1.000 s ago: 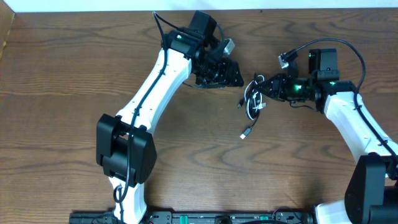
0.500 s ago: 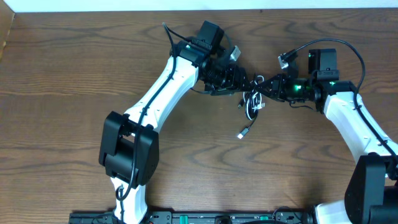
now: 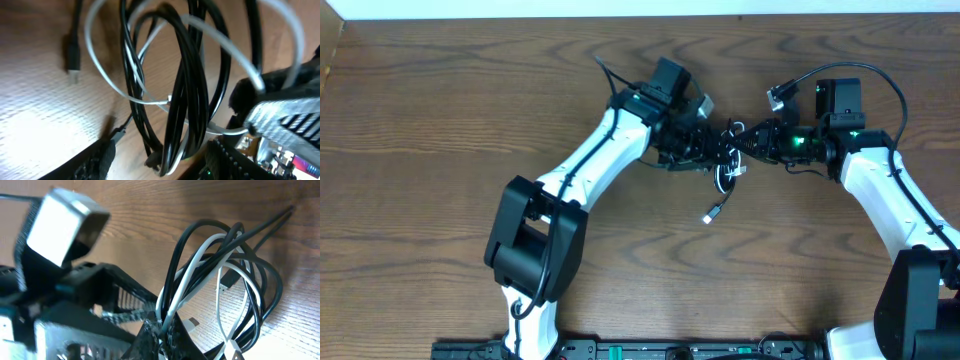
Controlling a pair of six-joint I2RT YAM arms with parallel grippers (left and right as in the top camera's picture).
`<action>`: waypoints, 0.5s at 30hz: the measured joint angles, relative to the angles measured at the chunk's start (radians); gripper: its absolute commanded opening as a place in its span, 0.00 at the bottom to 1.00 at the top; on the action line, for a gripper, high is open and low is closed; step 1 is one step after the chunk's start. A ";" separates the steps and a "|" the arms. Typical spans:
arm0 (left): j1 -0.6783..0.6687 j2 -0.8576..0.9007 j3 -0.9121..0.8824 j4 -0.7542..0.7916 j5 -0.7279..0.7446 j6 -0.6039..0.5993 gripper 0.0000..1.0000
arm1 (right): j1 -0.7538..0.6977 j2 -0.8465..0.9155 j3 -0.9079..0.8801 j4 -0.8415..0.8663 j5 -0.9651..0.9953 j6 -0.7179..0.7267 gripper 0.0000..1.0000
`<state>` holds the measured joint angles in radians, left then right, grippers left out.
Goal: Untangle cables
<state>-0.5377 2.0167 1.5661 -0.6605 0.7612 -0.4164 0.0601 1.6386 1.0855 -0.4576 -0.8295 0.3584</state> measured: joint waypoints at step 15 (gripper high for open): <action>-0.014 0.000 -0.072 0.090 -0.068 -0.025 0.44 | -0.026 0.000 0.000 -0.009 -0.098 -0.003 0.01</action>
<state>-0.5518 2.0167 1.4940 -0.5709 0.6933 -0.4416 0.0338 1.6386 1.0859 -0.4667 -0.9279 0.3557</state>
